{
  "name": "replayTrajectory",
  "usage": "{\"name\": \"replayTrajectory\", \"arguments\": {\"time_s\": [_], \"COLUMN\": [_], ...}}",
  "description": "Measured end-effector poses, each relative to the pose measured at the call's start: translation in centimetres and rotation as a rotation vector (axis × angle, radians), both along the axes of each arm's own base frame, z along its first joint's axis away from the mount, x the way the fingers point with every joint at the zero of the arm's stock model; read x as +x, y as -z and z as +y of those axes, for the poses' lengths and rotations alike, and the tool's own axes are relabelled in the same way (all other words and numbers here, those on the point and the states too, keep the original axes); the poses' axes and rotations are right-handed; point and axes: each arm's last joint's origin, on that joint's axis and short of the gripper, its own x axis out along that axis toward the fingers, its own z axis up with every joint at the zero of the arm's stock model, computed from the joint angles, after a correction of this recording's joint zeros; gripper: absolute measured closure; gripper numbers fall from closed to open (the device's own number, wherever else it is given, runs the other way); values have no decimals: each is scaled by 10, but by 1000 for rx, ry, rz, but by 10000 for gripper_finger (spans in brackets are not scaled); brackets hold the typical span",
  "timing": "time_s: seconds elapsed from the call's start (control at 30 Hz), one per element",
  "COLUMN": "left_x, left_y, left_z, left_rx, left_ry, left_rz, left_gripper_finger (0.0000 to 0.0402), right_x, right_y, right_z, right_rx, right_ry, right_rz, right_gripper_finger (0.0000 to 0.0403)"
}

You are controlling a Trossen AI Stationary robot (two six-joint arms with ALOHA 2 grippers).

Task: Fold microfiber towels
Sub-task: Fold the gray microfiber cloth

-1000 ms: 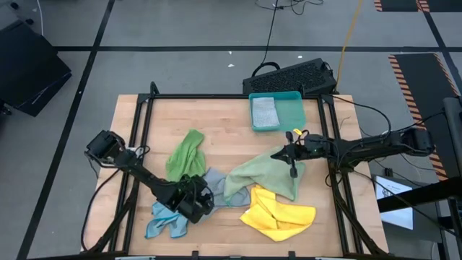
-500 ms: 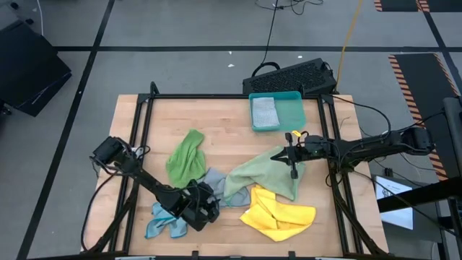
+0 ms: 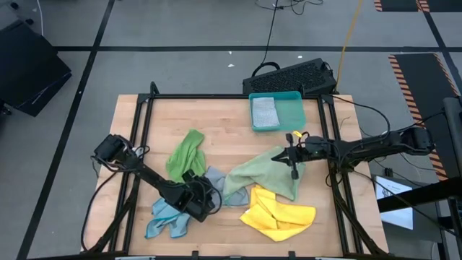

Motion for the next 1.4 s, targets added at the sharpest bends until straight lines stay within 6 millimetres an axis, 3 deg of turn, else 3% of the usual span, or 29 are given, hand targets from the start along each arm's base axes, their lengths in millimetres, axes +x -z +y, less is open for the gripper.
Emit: {"name": "replayTrajectory", "arguments": {"time_s": [0.2, 0.3, 0.43, 0.67, 0.73, 1.2, 1.4], "left_x": [-1, -1, 3, 10, 10, 7, 6], "left_y": [0, 8, 12, 11, 8, -72, -83], "left_z": [1, 5, 12, 27, 30, 52, 57], "left_rx": [21, 45, 99, 144, 154, 401, 514], "left_ry": [24, 33, 81, 159, 184, 250, 253], "left_rz": [26, 58, 101, 181, 192, 23, 18], "left_gripper_finger": [107, 100, 154, 346, 385, 391, 379], "right_x": [-9, -9, -9, -6, -6, -3, 2], "right_y": [11, 11, 11, 1, -2, -5, -1], "right_z": [1, 2, 2, 0, -2, -1, 5], "right_rx": [37, 60, 64, 39, 33, 247, 328], "right_ry": [10, -13, -29, 33, 79, 191, 259], "right_rz": [-37, -38, -43, -154, -178, -227, -236], "right_gripper_finger": [403, 403, 403, 403, 403, 395, 353]}}
